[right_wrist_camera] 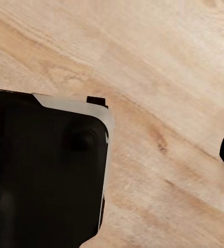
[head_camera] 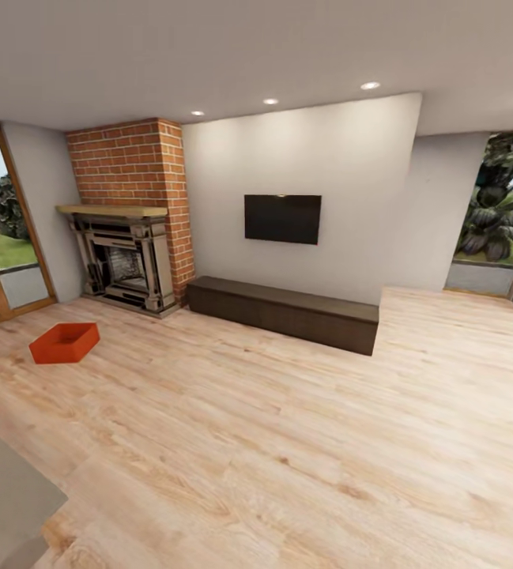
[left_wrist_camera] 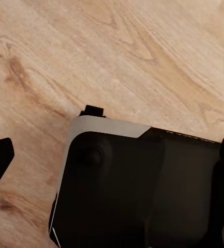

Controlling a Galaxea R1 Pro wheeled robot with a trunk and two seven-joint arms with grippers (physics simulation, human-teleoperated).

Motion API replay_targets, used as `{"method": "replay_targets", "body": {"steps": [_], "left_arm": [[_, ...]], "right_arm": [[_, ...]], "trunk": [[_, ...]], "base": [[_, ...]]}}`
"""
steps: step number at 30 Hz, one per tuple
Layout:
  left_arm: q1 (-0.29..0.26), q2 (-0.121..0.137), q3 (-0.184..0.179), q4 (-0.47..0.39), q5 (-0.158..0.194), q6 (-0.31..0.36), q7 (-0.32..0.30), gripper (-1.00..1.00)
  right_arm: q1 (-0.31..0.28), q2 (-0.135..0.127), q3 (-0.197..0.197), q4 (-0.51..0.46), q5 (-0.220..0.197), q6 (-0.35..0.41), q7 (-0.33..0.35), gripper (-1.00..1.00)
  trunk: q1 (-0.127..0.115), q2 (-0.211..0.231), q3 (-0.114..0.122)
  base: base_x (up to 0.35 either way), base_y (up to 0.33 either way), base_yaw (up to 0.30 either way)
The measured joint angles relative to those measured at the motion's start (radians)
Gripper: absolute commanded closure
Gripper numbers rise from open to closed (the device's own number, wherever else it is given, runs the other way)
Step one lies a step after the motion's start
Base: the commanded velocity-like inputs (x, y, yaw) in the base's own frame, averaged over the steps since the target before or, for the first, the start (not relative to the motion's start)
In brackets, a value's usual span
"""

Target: Move the two storage containers from the living room to the garage. In the garage, place one container on the floor and stack the other container on top of it (either order is fine).

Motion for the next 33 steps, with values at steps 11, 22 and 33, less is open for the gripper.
{"method": "replay_targets", "body": {"steps": [11,22,33], "left_arm": [[0.000,-0.001,0.000,0.000,0.000,0.000,0.000,-1.00],[0.000,0.000,0.000,0.000,0.000,0.000,0.000,-1.00],[0.000,-0.001,0.000,0.000,0.000,0.000,0.000,-1.00]], "right_arm": [[0.000,-0.001,-0.002,0.000,0.001,-0.001,-0.006,-1.00],[0.000,-0.001,-0.002,0.000,0.001,-0.002,-0.007,-1.00],[0.000,0.003,0.000,0.000,0.003,-0.002,-0.007,-1.00]], "trunk": [[0.000,0.000,0.000],[0.000,0.000,0.000],[0.000,0.000,0.000]], "base": [[0.329,0.000,0.000],[0.329,0.000,0.000],[0.329,0.000,0.000]]}}
